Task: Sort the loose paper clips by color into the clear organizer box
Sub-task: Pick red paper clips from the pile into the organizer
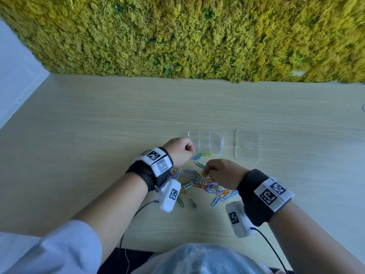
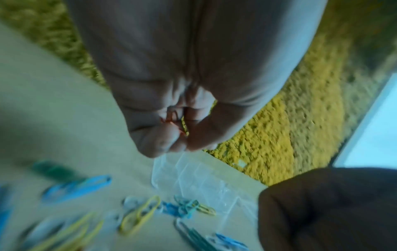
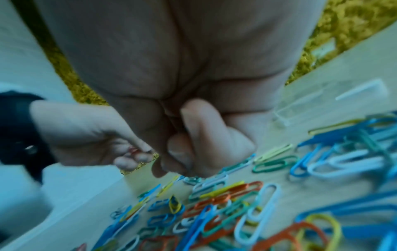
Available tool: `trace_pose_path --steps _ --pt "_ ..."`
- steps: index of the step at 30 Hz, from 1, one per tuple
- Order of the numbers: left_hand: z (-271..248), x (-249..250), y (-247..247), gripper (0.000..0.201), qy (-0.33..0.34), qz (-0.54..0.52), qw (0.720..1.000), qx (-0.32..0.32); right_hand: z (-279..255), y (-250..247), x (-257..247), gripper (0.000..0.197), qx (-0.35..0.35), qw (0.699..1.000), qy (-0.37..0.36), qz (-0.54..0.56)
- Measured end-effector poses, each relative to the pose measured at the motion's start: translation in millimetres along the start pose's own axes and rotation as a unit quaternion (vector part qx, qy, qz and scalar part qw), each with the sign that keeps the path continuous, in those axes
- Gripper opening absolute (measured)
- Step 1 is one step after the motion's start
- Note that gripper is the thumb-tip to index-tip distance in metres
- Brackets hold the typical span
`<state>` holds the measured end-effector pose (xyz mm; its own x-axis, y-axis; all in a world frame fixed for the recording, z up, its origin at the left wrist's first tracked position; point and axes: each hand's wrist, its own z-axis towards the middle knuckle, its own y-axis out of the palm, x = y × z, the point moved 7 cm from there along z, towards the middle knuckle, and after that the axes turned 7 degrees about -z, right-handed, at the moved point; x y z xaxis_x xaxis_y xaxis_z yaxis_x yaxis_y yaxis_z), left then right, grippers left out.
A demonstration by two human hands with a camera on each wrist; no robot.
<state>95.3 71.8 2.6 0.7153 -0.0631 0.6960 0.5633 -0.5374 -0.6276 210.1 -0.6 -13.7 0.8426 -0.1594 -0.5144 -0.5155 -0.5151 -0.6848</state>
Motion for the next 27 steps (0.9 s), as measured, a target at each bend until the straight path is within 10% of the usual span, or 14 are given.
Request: trace_pose_path --steps 8,18,27 --pt "37.7 26.1 5.5 0.026 0.024 0.189 0.982 0.000 -9.7 -2.0 11.5 0.034 0.025 0.998 0.015 -0.058" --pt "9.7 20.6 -15.3 0.020 0.098 0.106 0.984 0.100 14.3 -36.0 -10.6 0.033 0.115 0.988 0.006 -0.102" --pt "-22.8 -31.2 -32.0 0.015 0.023 0.091 0.990 0.106 80.9 -51.6 -46.0 0.023 0.151 0.971 0.001 -0.185"
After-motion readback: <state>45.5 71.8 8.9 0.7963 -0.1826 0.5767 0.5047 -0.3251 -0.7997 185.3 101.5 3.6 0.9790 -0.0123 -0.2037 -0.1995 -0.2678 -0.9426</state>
